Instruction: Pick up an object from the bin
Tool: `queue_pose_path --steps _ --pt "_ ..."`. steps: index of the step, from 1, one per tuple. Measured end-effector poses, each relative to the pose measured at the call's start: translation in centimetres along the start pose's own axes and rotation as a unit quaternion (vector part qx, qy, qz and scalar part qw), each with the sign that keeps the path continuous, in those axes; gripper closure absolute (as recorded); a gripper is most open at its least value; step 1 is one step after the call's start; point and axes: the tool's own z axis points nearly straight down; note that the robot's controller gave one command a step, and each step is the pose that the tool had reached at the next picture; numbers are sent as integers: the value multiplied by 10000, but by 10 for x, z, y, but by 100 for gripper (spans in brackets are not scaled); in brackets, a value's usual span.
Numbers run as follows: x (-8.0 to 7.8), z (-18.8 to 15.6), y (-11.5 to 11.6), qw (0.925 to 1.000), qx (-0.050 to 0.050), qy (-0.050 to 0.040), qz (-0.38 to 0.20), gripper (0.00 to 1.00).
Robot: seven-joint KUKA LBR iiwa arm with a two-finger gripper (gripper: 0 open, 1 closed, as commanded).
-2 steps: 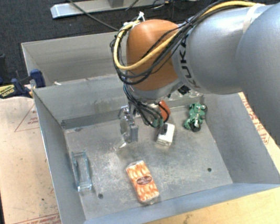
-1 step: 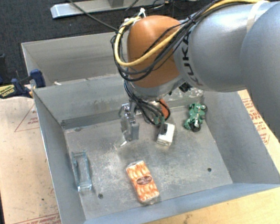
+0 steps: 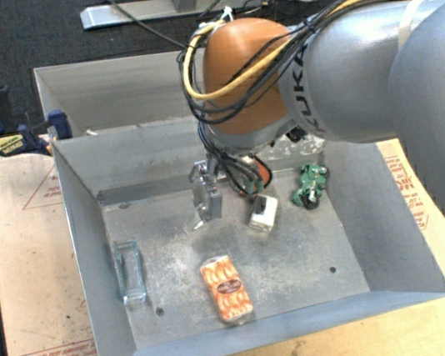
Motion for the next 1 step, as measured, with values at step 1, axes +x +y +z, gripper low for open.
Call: queue_pose_path --steps 1 --pt "-1 -9 0 10000 -1 -9 1 100"
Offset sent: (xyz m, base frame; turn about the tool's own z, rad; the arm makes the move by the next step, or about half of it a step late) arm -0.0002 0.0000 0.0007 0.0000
